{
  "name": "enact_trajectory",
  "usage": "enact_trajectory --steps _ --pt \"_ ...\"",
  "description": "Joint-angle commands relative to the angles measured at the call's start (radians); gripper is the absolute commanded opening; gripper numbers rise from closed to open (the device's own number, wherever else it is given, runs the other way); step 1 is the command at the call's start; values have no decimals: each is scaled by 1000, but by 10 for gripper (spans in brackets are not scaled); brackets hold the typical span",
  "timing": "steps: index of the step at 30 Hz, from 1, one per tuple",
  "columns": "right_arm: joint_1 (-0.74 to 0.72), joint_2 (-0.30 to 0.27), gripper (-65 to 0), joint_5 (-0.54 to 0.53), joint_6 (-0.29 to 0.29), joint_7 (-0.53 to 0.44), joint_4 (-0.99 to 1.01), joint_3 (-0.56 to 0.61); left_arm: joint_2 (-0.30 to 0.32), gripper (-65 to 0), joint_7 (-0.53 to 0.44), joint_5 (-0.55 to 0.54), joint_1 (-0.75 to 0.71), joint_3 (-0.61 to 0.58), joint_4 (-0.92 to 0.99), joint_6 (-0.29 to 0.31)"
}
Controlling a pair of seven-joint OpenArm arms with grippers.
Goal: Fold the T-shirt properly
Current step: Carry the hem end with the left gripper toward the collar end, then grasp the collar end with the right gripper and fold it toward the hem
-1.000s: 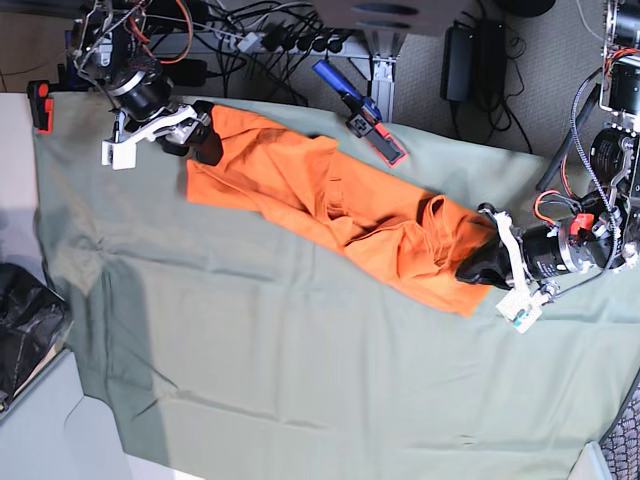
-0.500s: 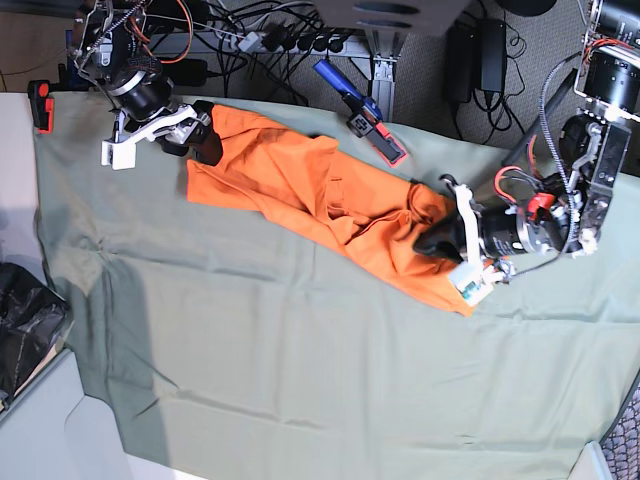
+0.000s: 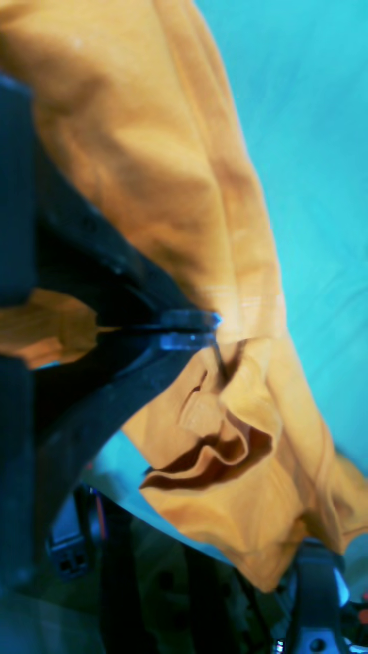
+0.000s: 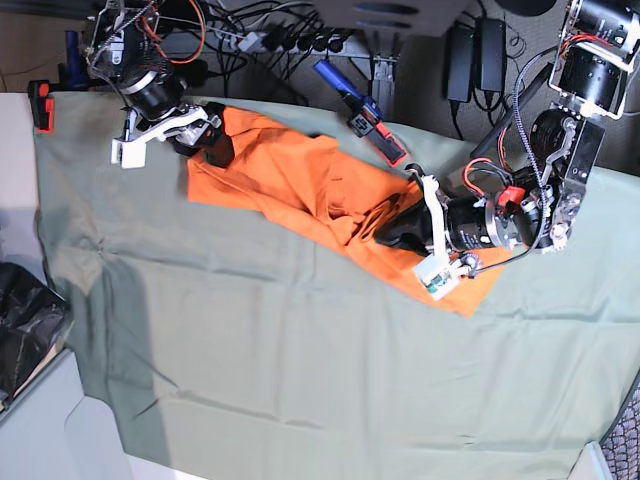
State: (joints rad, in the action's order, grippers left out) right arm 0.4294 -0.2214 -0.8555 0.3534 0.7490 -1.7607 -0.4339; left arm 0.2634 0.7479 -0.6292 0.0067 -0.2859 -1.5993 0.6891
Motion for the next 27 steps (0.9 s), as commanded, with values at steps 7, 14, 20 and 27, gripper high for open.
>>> enact_trajectory --steps 7,14,20,27 --pt "-8 -2 -232 4 98 -23 -15 -2 6 -650 9 -63 27 10 -18 9" --pt "-8 -2 -232 10 98 -23 -3 -2 6 -650 33 -96 27 69 -60 9" --pt "-8 9 -232 35 98 -23 23 -2 32 -650 58 -138 26 84 -74 9" --pt "-32 9 -232 25 99 -22 61 18 39 -650 58 -138 26 84 -74 9"
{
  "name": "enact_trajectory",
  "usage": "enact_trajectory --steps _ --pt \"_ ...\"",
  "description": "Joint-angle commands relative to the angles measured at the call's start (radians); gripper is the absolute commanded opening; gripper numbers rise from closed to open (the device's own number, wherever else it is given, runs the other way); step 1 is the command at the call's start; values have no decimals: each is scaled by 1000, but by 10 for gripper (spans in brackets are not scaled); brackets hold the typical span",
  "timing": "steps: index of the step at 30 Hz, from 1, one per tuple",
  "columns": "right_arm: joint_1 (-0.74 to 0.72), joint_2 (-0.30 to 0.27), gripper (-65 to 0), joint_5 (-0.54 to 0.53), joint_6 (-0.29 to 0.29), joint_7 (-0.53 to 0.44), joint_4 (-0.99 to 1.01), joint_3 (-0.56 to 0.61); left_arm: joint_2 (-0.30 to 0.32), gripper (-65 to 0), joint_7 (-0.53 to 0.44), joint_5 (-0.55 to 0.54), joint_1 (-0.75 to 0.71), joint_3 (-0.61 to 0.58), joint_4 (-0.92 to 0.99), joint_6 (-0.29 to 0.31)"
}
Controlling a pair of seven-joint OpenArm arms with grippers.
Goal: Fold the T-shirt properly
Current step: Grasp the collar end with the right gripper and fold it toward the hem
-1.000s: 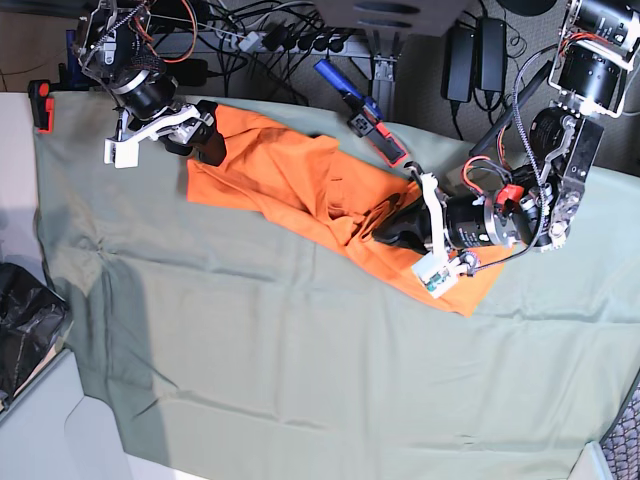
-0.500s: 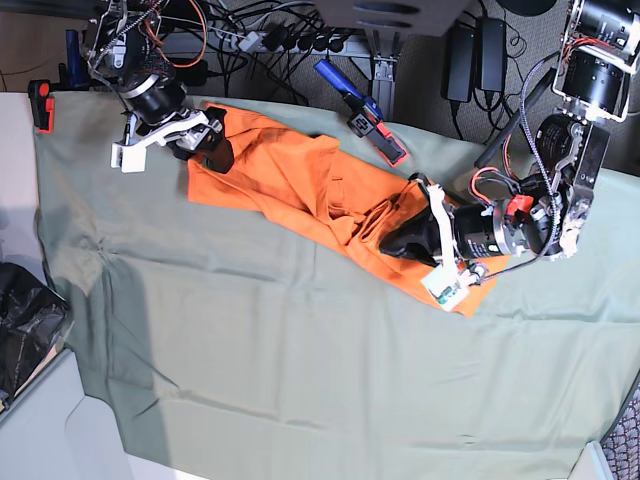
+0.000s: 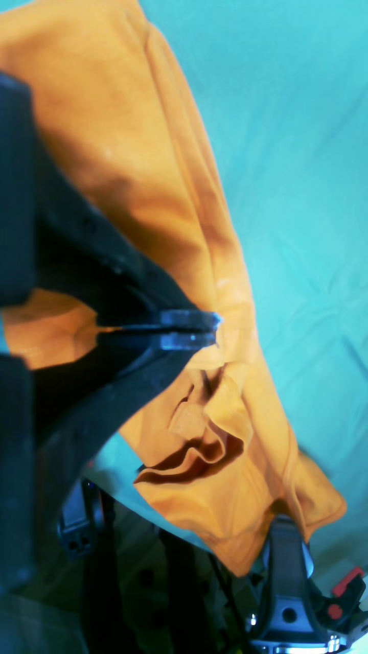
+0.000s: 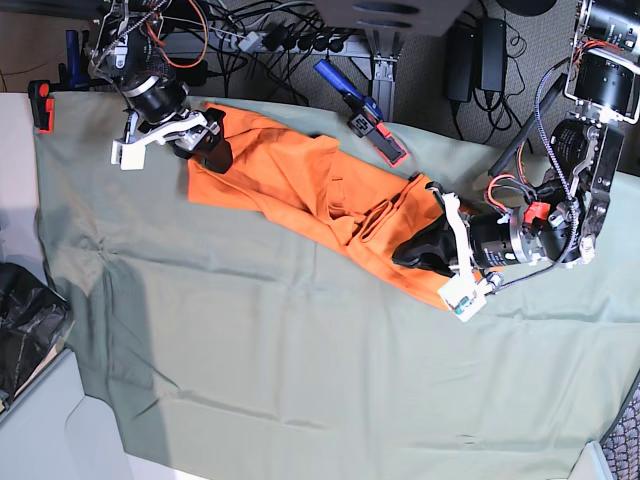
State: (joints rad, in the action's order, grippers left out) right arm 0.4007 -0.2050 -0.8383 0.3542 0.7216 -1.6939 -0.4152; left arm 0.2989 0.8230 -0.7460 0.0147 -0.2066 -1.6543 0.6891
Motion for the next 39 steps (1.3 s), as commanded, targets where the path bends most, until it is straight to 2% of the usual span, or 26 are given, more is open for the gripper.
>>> enact_trajectory --steps 1,9,14,15,16,20,21,27,32,39 --pt "-13 -7 -232 8 98 12 4 11 4 -650 -15 -21 18 5 -19 9" --pt "-32 -8 -232 8 98 39 19 104 5 -650 -14 -20 18 5 -19 9" --pt "-26 -8 -235 8 98 39 19 105 41 -650 -15 -21 18 5 -19 9" --pt "-26 -8 -254 7 98 39 19 105 50 -650 -15 -21 18 5 -19 9" --pt "-27 -8 -304 7 98 38 19 105 54 -650 -15 -21 19 5 -19 9" --pt "-27 -8 -597 8 98 11 19 105 53 -650 -15 -30 19 22 -19 9" --pt "-27 -8 -650 11 98 0 19 105 53 -650 -15 -37 19 32 -19 9" --pt "-36 -8 -650 61 98 -8 19 92 53 -650 -14 -73 19 124 -19 9" --pt "-50 -23 -650 85 98 -7 19 -12 66 -650 -7 -92 18 178 -19 9" --pt "-48 -135 -650 91 98 -7 19 -156 129 -650 -3 -111 18 179 -19 9"
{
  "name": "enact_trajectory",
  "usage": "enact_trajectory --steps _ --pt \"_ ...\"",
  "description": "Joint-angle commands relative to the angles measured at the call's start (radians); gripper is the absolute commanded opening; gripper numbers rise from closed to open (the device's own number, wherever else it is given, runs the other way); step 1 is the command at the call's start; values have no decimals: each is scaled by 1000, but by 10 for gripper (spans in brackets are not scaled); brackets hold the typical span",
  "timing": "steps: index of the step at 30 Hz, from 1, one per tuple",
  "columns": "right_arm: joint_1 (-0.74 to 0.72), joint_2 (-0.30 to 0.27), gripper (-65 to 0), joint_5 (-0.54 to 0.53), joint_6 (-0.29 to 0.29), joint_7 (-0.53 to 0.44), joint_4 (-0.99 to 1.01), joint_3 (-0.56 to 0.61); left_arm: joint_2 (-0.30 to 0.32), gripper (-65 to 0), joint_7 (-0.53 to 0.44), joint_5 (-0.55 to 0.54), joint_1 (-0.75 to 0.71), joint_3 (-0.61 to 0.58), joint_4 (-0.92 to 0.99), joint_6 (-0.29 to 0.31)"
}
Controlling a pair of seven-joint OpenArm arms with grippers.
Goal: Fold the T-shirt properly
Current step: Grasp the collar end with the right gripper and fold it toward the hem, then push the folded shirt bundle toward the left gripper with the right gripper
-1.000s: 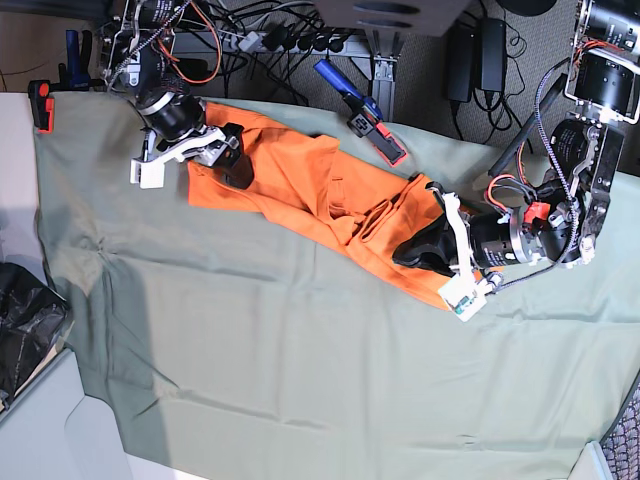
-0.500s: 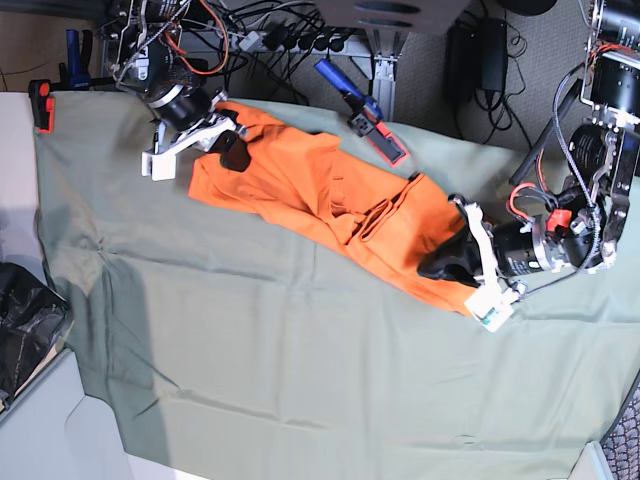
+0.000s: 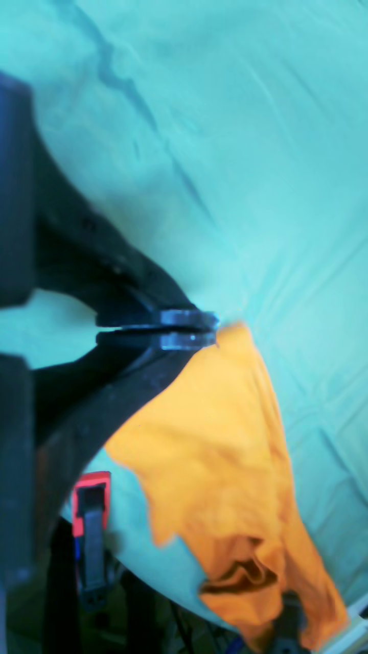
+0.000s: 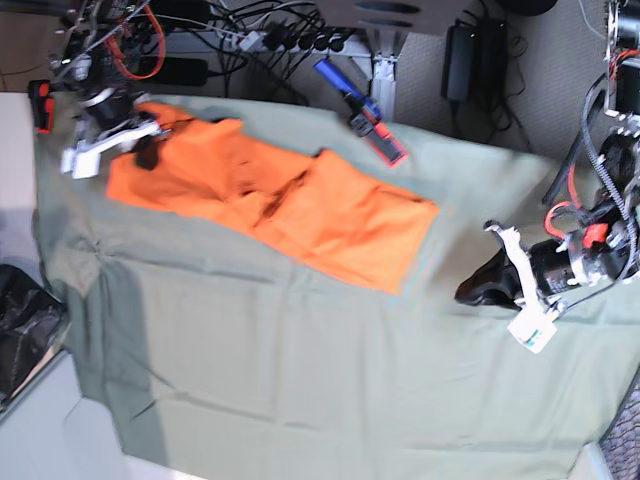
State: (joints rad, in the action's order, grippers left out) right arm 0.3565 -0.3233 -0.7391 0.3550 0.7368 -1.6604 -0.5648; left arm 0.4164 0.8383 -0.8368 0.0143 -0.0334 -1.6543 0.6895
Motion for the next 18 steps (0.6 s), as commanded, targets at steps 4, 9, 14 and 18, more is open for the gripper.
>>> enact_trajectory --steps 4,9,14,18 --pt "-5 -51 -650 -66 97 -16 -15 -29 19 -650 -18 -19 18 6 -19 9" --pt "-11 26 -650 -156 98 5 -34 -24 19 -650 -18 -18 18 6 -19 9" --pt "-29 180 -650 -174 98 5 -112 -10 22 -650 -18 -19 18 6 -18 9" --pt "-67 286 -650 -146 98 -3 -159 48 34 -650 -18 -19 19 6 -18 9"
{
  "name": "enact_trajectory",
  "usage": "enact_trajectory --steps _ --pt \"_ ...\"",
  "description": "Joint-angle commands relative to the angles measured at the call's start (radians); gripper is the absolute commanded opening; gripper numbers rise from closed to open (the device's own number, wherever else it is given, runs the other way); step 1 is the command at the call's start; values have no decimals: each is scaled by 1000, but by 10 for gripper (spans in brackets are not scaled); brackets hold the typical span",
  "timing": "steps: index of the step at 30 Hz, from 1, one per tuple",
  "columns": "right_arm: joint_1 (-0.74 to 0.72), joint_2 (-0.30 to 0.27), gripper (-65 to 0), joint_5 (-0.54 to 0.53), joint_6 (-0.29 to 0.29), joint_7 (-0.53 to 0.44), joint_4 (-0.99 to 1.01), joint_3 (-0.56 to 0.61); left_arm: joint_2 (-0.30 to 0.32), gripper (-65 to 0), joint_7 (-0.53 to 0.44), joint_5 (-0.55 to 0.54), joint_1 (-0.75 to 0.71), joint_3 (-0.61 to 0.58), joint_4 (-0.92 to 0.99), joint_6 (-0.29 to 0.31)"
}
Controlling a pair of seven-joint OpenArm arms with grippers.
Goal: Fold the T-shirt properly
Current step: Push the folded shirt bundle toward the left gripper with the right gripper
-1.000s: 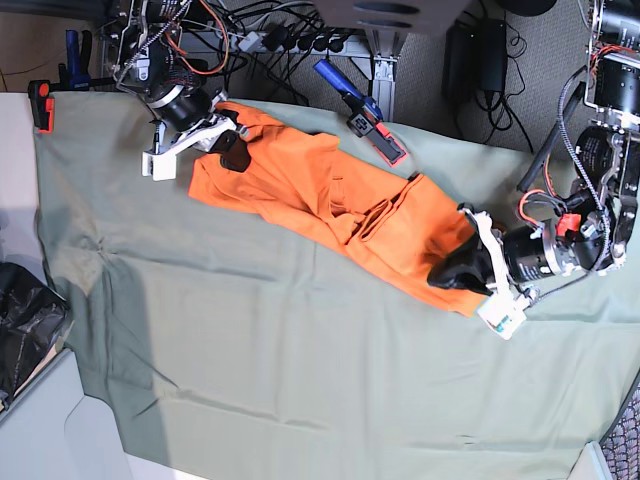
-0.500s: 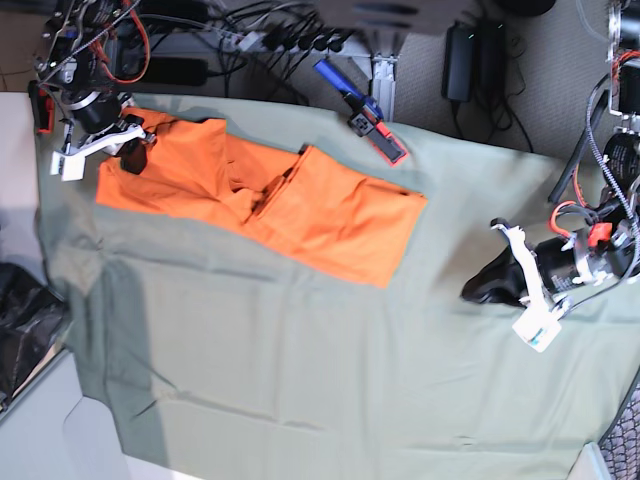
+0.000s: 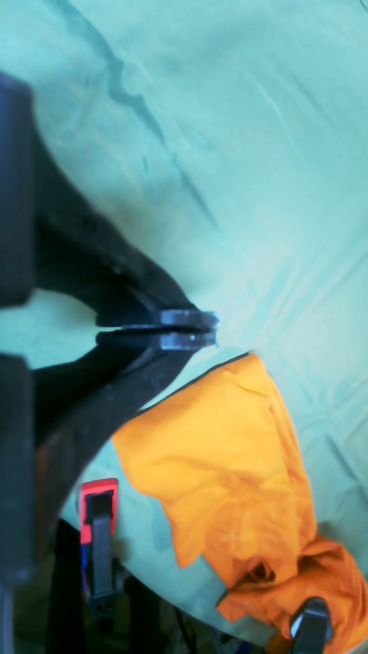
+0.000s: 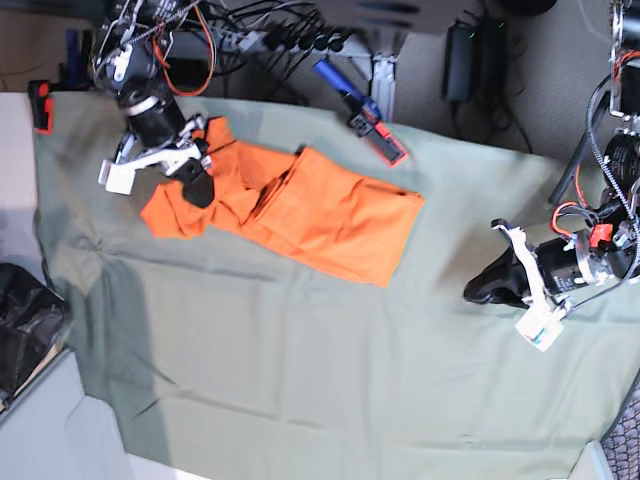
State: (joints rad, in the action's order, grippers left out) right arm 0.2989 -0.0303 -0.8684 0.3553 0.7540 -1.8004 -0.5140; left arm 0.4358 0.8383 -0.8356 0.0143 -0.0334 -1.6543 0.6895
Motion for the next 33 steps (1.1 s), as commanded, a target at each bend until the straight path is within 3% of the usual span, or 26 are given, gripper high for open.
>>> enact_trajectory --steps 1,8,15,28,33 --pt "-24 13 -650 -4 98 -24 -20 19 20 -650 -18 -21 19 6 -18 9" --pt "-106 90 -650 135 98 -59 -20 225 64 -650 -18 -20 16 6 -18 9" --pt "-124 100 -650 324 98 -103 -20 417 71 -650 -18 -21 16 6 -18 9" --pt "-124 100 -650 516 98 -156 -20 557 71 -650 -19 -21 16 6 -18 9" --pt "-124 100 -650 540 97 -160 -20 604 71 -650 -18 -21 16 6 -18 9"
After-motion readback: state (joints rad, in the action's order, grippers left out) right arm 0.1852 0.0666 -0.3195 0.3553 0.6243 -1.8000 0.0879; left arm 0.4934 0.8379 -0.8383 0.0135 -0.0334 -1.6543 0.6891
